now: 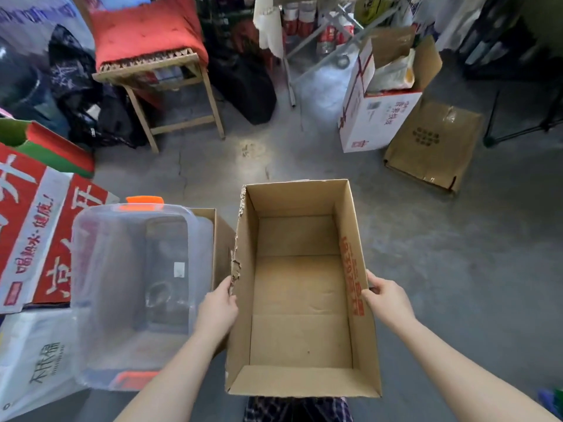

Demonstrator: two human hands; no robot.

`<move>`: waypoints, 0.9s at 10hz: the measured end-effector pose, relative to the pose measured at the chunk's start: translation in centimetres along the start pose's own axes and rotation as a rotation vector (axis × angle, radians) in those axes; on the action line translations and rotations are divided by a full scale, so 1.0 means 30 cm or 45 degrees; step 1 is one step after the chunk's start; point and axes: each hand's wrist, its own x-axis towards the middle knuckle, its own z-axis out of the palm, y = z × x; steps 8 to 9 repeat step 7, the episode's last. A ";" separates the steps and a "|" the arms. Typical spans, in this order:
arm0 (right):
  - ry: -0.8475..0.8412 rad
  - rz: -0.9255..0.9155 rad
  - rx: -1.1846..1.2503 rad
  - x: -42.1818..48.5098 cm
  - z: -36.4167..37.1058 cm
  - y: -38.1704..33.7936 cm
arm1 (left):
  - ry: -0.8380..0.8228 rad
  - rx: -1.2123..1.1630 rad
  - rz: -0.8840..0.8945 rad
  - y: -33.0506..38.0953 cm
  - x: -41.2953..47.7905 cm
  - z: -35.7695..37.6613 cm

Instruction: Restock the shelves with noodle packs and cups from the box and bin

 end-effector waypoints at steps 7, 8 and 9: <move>-0.236 -0.001 0.211 0.111 0.248 -0.039 | -0.172 -0.342 -0.275 0.047 0.157 0.152; -0.236 -0.001 0.211 0.111 0.248 -0.039 | -0.172 -0.342 -0.275 0.047 0.157 0.152; -0.236 -0.001 0.211 0.111 0.248 -0.039 | -0.172 -0.342 -0.275 0.047 0.157 0.152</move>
